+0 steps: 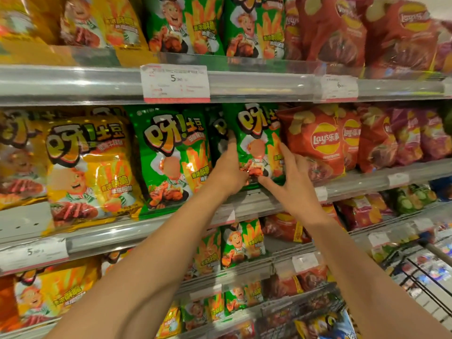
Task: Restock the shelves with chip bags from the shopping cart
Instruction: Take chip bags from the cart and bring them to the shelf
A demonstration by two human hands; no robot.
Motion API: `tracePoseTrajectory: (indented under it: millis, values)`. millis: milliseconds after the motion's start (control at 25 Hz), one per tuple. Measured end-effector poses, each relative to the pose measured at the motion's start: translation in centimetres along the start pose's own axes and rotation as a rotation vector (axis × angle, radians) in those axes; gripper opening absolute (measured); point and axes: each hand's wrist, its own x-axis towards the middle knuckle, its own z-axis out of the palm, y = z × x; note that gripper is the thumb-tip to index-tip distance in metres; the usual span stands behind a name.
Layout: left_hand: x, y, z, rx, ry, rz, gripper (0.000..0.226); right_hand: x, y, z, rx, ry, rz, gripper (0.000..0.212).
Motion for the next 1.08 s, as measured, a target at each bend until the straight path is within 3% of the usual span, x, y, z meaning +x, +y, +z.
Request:
tracePoseTrajectory:
  millis: [120,240,320,400,480,600,720,840,920,1080]
  values:
    - [-0.3,0.3,-0.1,0.179,-0.001,0.004,0.108,-0.1,-0.1,0.7,-0.081,0.024,0.02,0.096]
    - [-2.0,-0.5,0.3,0.433,0.149,0.137,0.117,-0.8,-0.1,1.4,-0.137,0.042,0.02,0.097]
    - [-2.1,-0.1,0.3,0.514,0.258,0.322,0.107,-0.7,0.0,1.5,-0.132,0.044,0.018,0.096]
    - [-1.2,0.5,-0.2,0.569,0.258,0.408,0.088,-0.7,0.1,1.6,-0.076,0.065,0.002,0.09]
    - [0.1,0.4,-0.7,0.698,0.194,0.369,0.076,-1.1,0.4,1.8,-0.054,0.096,-0.033,0.08]
    - [1.0,-0.6,-0.8,0.838,0.145,0.295,0.084,-1.8,0.7,2.5,-0.101,0.069,-0.01,0.071]
    - [1.3,-0.4,-0.8,0.837,0.132,0.268,0.096,-2.4,0.5,2.7,-0.146,0.093,-0.015,0.066]
    - [0.5,0.6,-1.0,0.809,0.132,0.285,0.087,-3.3,0.6,2.2,-0.252,0.0,-0.07,0.066]
    - [-0.8,1.0,-0.4,0.725,0.159,0.372,0.074,-4.4,0.2,1.3,-0.143,0.006,-0.048,0.064]
    - [-4.4,1.5,4.2,0.498,0.087,0.671,0.066,-10.6,1.4,0.4,-0.076,0.226,-0.005,0.058]
